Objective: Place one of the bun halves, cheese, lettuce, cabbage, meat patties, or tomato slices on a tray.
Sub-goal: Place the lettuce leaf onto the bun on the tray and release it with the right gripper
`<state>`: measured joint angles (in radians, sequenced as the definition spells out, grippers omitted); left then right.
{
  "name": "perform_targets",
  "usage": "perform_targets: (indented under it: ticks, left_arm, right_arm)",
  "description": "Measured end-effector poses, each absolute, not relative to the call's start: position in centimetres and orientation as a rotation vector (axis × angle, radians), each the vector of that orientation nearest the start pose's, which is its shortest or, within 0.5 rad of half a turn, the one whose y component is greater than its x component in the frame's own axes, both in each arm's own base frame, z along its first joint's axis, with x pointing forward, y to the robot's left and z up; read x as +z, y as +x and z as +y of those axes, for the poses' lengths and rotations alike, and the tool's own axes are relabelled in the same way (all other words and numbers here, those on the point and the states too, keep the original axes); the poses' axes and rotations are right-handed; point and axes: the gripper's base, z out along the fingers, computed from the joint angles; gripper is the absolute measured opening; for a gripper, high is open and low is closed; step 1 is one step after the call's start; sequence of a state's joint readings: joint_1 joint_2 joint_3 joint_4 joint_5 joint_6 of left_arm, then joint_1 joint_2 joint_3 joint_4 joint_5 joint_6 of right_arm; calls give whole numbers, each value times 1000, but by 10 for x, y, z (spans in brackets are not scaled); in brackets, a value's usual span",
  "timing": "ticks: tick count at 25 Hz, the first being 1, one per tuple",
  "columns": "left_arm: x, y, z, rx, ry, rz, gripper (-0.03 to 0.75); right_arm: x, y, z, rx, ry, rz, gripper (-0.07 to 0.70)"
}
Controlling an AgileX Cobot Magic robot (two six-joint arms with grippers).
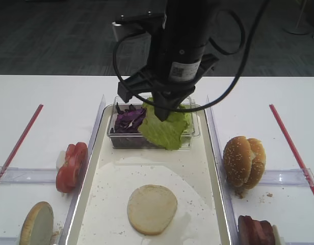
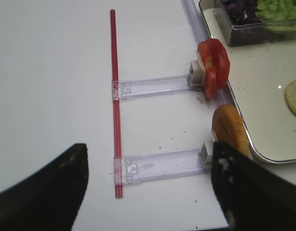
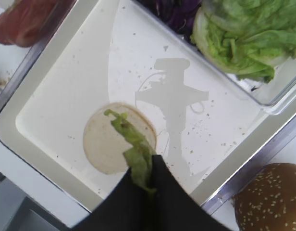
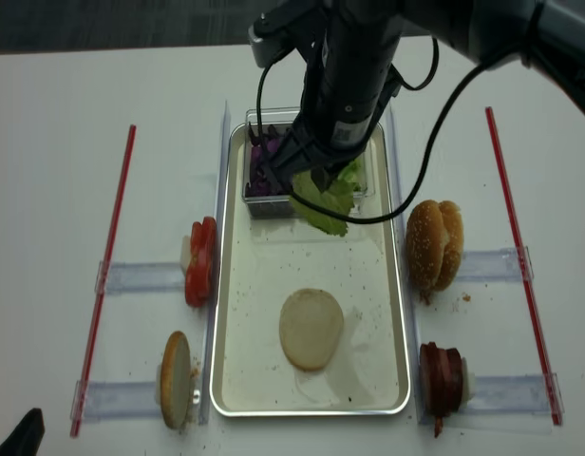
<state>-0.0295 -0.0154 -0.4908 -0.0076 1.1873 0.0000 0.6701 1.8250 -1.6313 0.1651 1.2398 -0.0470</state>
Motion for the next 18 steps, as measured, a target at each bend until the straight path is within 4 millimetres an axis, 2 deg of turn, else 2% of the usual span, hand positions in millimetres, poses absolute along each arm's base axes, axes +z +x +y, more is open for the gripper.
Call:
perform_targets:
  ticks: [8, 18]
  left_arm:
    - [265, -12, 0, -26, 33, 2165, 492]
    - [265, -12, 0, -26, 33, 2165, 492]
  right_arm:
    - [287, 253, 258, 357, -1115, 2804, 42]
    - [286, 223, 280, 400, -1270, 2761, 42]
